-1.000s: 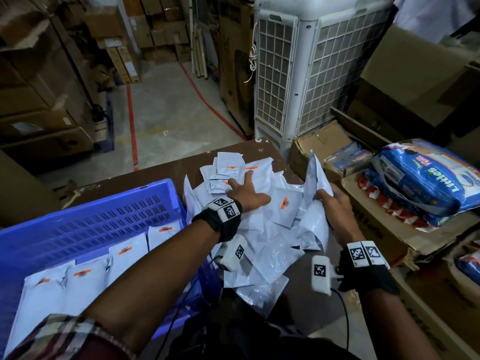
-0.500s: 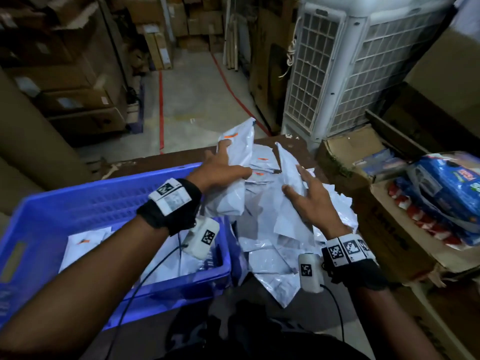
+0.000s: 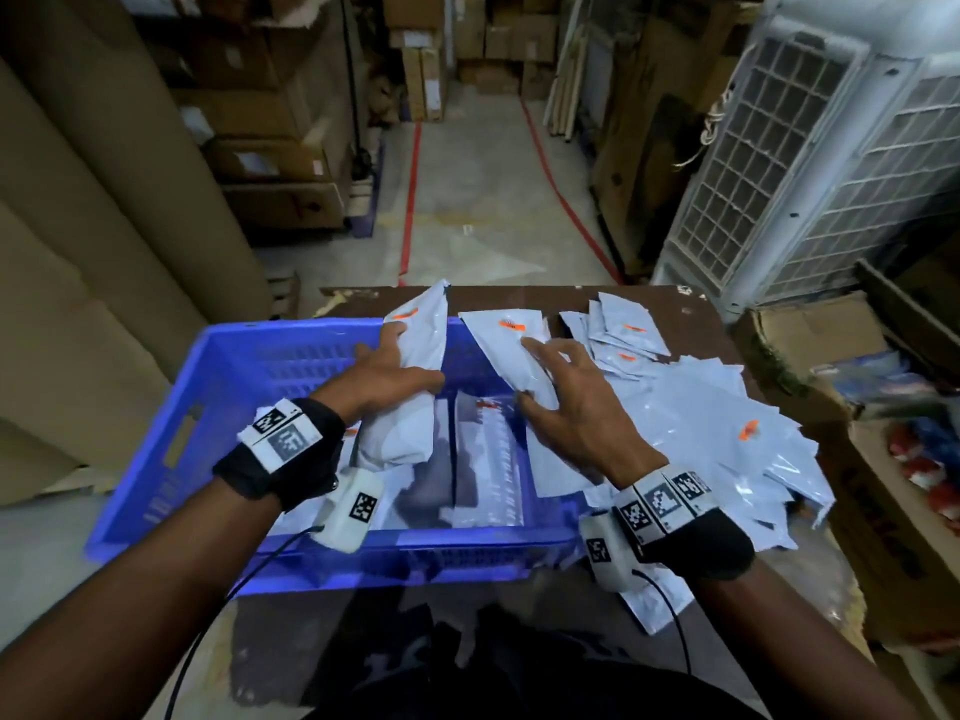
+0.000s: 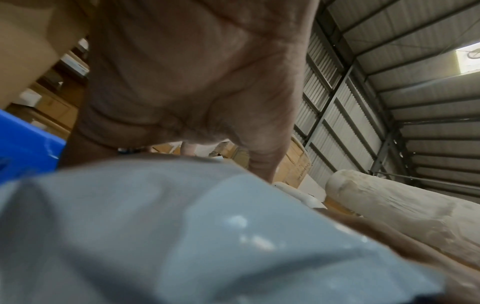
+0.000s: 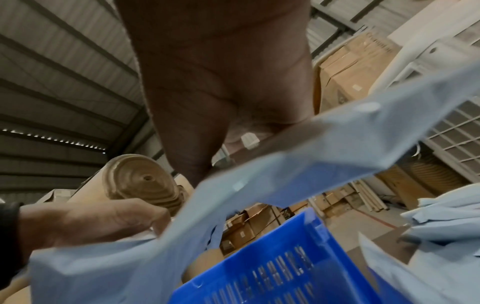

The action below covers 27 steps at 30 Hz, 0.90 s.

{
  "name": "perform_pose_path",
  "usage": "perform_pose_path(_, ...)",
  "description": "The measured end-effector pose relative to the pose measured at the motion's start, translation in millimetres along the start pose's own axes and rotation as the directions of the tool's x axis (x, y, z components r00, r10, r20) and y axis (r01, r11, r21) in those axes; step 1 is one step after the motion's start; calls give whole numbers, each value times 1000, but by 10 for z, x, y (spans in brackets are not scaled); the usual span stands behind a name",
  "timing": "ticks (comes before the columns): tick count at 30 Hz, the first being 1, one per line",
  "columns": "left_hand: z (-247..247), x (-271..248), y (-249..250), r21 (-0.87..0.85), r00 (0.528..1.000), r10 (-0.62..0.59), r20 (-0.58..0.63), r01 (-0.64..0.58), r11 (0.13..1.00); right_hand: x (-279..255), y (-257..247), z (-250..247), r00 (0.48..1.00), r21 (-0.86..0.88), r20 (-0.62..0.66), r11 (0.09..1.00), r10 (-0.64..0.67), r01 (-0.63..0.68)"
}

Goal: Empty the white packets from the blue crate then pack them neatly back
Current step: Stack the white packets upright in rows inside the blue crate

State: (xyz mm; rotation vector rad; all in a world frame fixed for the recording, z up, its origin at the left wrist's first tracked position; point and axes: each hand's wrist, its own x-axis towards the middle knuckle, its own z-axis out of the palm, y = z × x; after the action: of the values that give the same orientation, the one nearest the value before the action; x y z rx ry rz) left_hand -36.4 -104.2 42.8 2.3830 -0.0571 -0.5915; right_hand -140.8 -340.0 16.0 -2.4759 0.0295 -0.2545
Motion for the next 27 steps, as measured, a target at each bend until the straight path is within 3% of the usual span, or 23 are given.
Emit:
perform_pose_path(3,-111,30,-255,-9,999,-43,23,43,999,111,-208,82,999,-25,48,999,23,-21)
perform_pose_path(6,-197,59,-472,-10,991,-110,82,111,994,250,-345,243,978,-66,184,994,95,-84)
perform_pose_path(10,-246,162,-601,37,977,-177,122,174,984,414,-474,475,910,-155,348,971,224,-180)
perform_pose_path(14,-252,301,-691,195,966,-227,122,202,960,596,-613,716,838,-222,454,950,302,-222)
perform_pose_path(18,-177,467,-781,297,956,-265,123,219,929,738,-678,953,781,-315,510,923,360,-220)
perform_pose_path(21,-87,515,-724,290,965,-224,134,178,940,820,-690,1051,762,-354,514,907,394,-229)
perform_pose_path(22,-88,444,-663,287,975,-158,158,107,952,846,-691,1068,759,-369,511,900,404,-231)
perform_pose_path(27,183,622,-651,346,987,-105,121,57,937,944,-663,1152,764,-437,473,870,438,-228)
